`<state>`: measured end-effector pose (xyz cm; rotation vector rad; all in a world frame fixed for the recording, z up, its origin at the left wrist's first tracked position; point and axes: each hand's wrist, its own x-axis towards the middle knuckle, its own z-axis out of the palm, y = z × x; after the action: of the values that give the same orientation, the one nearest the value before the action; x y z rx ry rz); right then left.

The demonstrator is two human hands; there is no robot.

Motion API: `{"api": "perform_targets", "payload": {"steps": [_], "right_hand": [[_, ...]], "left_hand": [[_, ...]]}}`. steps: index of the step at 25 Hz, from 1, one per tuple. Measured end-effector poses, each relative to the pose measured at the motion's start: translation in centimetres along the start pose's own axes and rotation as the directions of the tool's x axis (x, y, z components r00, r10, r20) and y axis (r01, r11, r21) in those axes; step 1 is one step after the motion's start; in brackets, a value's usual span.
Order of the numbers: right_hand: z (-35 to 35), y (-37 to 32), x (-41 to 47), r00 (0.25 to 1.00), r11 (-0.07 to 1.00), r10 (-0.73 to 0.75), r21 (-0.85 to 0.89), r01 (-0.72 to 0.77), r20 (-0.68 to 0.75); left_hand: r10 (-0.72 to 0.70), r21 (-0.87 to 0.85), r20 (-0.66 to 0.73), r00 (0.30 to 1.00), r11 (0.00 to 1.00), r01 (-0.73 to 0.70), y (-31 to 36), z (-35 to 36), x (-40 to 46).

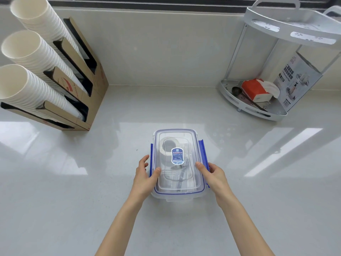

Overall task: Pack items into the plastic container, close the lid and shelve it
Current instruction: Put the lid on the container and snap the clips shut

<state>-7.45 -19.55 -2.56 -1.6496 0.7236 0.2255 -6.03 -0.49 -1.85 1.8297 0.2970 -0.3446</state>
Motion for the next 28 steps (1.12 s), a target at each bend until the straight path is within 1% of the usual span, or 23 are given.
{"api": "perform_targets", "payload": {"steps": [3, 8, 12, 16, 18, 23, 28], "right_hand": [[0.1, -0.1, -0.2, 0.998, 0.999, -0.045, 0.012, 0.045, -0.050], [0.2, -0.5, -0.3, 0.992, 0.993, -0.115, -0.028, 0.114, -0.059], [1.0, -0.6, -0.6, 0.970, 0.966, -0.218, -0.168, 0.199, -0.107], [1.6, -0.6, -0.7, 0.951, 0.923, -0.280, -0.311, 0.228, -0.132], [1.7, -0.6, -0.7, 0.942, 0.905, -0.305, -0.351, 0.242, -0.138], [1.4, -0.5, -0.5, 0.950, 0.921, -0.284, -0.312, 0.233, -0.132], [1.3, -0.4, -0.4, 0.951, 0.922, -0.282, -0.310, 0.233, -0.125]], "left_hand": [[-0.053, -0.022, 0.004, 0.999, 0.998, 0.053, -0.1, -0.1, 0.1], [-0.114, -0.054, 0.009, 0.993, 0.992, 0.114, -0.2, -0.1, 0.2], [-0.153, -0.075, 0.015, 0.988, 0.985, 0.153, -0.4, -0.1, 0.3], [-0.183, -0.096, 0.031, 0.983, 0.978, 0.185, -0.7, -0.2, 0.5], [-0.194, -0.101, 0.039, 0.980, 0.975, 0.197, -0.7, -0.3, 0.5], [-0.235, -0.150, 0.086, 0.968, 0.958, 0.246, -0.6, -0.4, 0.4], [-0.187, -0.089, -0.020, 0.982, 0.979, 0.184, -0.4, -0.3, 0.3]]}}
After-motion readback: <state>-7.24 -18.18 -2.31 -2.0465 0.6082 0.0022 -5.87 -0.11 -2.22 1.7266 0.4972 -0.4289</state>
